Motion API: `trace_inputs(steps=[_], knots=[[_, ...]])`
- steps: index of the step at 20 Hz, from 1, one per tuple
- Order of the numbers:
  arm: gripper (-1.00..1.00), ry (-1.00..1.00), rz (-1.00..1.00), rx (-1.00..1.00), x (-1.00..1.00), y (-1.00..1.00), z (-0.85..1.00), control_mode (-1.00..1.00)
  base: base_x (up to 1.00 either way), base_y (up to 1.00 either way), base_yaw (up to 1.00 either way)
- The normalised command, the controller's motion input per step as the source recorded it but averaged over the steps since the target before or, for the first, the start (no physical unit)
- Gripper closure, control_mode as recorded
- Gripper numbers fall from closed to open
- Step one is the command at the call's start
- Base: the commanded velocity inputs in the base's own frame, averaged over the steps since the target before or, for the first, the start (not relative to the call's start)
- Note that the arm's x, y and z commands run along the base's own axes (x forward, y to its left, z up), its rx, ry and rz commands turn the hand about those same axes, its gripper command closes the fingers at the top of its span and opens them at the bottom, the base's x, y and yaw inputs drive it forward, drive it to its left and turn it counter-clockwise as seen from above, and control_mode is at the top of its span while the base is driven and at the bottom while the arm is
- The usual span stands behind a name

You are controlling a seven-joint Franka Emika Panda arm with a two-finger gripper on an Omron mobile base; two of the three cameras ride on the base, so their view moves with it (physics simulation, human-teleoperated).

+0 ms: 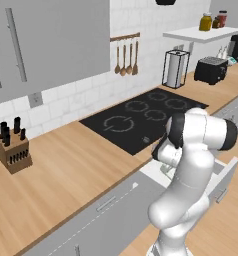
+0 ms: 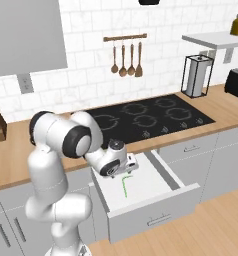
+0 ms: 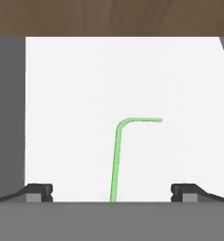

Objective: Take a straw from the drawer in front and place it inside the glass cup on the dining counter.

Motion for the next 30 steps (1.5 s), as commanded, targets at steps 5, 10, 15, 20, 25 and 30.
trace_inputs(steps=[5,10,15,20,25,30], knots=[[-1.0,0.0,0.0,0.0,0.0,0.0,-0.36,-1.0,0.0,0.0,0.0],[-1.0,0.0,0.0,0.0,0.0,-0.02,-0.33,-1.0,0.0,0.0,0.0],[-1.0,0.0,0.01,0.0,0.0,-0.03,-0.32,-1.0,0.0,0.0,0.0],[-1.0,0.0,0.04,0.0,0.06,-0.1,-0.23,-1.0,0.0,0.0,0.0],[-1.0,0.02,0.03,0.0,-0.1,-0.2,-0.59,-1.0,0.0,0.0,0.0],[-1.0,0.01,0.0,-0.05,-0.25,-0.07,-0.92,-1.0,0.0,0.0,0.0]])
